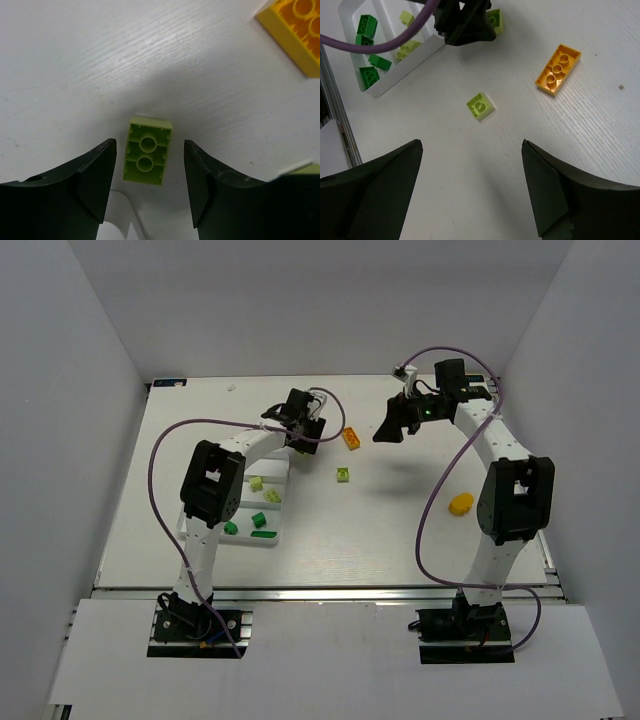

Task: Sort the legos into containers by color

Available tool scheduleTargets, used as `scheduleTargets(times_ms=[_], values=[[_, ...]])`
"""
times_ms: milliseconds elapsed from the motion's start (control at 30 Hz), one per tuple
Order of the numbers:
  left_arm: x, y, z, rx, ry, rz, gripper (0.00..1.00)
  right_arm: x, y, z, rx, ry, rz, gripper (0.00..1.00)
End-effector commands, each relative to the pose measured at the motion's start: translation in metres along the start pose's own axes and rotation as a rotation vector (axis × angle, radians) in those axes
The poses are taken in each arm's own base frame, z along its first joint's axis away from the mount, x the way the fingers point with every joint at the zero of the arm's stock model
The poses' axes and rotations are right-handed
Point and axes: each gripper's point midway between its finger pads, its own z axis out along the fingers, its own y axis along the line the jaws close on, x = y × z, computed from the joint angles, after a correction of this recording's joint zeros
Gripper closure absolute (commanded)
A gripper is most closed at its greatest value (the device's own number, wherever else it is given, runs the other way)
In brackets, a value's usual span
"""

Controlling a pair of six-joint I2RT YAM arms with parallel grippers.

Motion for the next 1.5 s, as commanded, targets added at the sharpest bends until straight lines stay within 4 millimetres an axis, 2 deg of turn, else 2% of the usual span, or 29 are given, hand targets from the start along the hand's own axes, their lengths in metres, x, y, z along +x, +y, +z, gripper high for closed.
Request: scheduleTargets(times_ms=[0,200,267,333,400,467,500,567,600,633,700,733,767,800,833,867,933,967,1000,1067,1100,1233,1267,1333,1467], values=[[0.004,-0.01,-0.011,0.041,0.005,0.023,0.34,-0.015,0.001,-0.001,-0.021,-0.021,-0.02,0.15],[0.012,-0.006,-0.005,0.016,0.026,0.023,0.41,-0.018,0.0,0.001,-0.023,-0.021,-0.011,0.15],[0.007,-0.002,-0.006,-0.009,0.01,0.019,0.53,-0.017,0.001,0.0,-0.024,-0.018,-0.008,0.15],[-0.006,0.001,-0.012,-0.027,-0.03,0.01,0.65,-0.016,0.001,-0.002,-0.017,-0.014,-0.02,0.15],[-0.027,0.004,-0.023,-0.041,-0.093,-0.008,0.71,-0.013,0.004,-0.001,-0.022,-0.008,-0.024,0.15],[-0.045,0.003,-0.035,-0.041,-0.145,-0.042,0.74,-0.01,0.007,0.0,-0.028,-0.001,-0.035,0.16],[-0.061,0.009,-0.049,-0.042,-0.192,-0.066,0.74,-0.008,0.008,0.0,-0.03,0.001,-0.04,0.17],[-0.08,0.013,-0.07,-0.035,-0.237,-0.121,0.75,-0.007,0.01,0.001,-0.026,0.009,-0.06,0.21],[-0.082,0.013,-0.081,-0.034,-0.236,-0.143,0.75,-0.004,0.011,0.002,-0.026,0.018,-0.058,0.29],[-0.089,0.013,-0.102,-0.033,-0.261,-0.183,0.75,-0.003,0.012,0.004,-0.023,0.031,-0.062,0.34],[-0.08,0.022,-0.12,-0.06,-0.254,-0.218,0.76,0.002,0.015,0.008,-0.03,0.052,-0.082,0.49],[-0.084,0.024,-0.145,-0.06,-0.285,-0.244,0.77,0.006,0.016,0.011,-0.027,0.074,-0.078,0.67],[-0.059,0.029,-0.144,-0.075,-0.233,-0.265,0.77,0.009,0.019,0.015,-0.03,0.089,-0.093,0.75],[-0.049,0.031,-0.16,-0.087,-0.223,-0.308,0.78,0.013,0.018,0.018,-0.022,0.109,-0.093,0.84],[-0.028,0.038,-0.152,-0.112,-0.165,-0.338,0.78,0.016,0.021,0.022,-0.025,0.122,-0.099,0.85],[0.0,0.046,-0.161,-0.138,-0.111,-0.373,0.78,0.017,0.024,0.026,-0.029,0.133,-0.112,0.85],[0.027,0.055,-0.169,-0.17,-0.066,-0.452,0.79,0.019,0.028,0.033,-0.025,0.155,-0.124,0.79],[0.048,0.062,-0.177,-0.189,-0.04,-0.482,0.79,0.02,0.028,0.035,-0.02,0.164,-0.128,0.73],[0.057,0.065,-0.181,-0.2,-0.037,-0.513,0.79,0.022,0.025,0.036,-0.006,0.177,-0.13,0.63],[0.068,0.072,-0.189,-0.218,-0.04,-0.551,0.79,0.024,0.027,0.042,0.001,0.192,-0.137,0.56],[0.08,0.078,-0.188,-0.238,-0.02,-0.576,0.78,0.025,0.026,0.043,0.012,0.2,-0.133,0.52],[0.101,0.092,-0.181,-0.292,0.034,-0.618,0.77,0.028,0.022,0.053,0.028,0.238,-0.102,0.46],[0.104,0.093,-0.178,-0.296,0.047,-0.617,0.77,0.02,0.02,0.053,0.039,0.229,-0.106,0.46],[0.114,0.103,-0.17,-0.323,0.084,-0.63,0.76,0.021,0.018,0.055,0.045,0.247,-0.086,0.43],[0.137,0.107,-0.158,-0.343,0.182,-0.632,0.69,0.019,0.013,0.054,0.072,0.256,-0.088,0.36]])
